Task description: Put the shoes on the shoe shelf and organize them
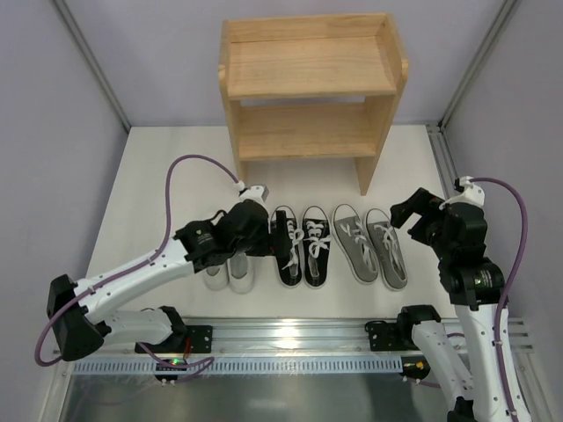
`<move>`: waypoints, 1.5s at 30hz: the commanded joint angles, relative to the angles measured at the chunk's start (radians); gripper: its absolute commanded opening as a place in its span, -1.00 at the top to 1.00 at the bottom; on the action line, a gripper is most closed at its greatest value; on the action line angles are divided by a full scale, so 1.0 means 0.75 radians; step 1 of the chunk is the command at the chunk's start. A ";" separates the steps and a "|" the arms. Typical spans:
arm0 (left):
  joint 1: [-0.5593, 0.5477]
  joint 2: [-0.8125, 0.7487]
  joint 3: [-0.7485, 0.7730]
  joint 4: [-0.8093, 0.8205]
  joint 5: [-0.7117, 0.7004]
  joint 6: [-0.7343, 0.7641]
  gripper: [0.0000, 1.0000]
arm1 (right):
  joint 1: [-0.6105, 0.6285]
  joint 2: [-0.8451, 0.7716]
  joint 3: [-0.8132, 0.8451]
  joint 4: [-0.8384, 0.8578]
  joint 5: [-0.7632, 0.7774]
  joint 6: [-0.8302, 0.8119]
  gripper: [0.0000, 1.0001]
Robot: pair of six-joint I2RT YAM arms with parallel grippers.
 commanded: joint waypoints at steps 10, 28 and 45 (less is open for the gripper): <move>-0.094 0.174 -0.087 0.227 -0.083 -0.122 -1.00 | -0.002 0.006 -0.040 0.003 -0.029 -0.008 -0.95; -0.213 0.720 0.327 0.035 -0.470 -0.163 -0.99 | 0.000 -0.056 -0.066 0.005 -0.054 -0.016 -0.95; -0.249 0.851 0.449 0.033 -0.511 -0.240 -0.77 | -0.002 -0.050 -0.091 0.025 -0.058 -0.014 -0.95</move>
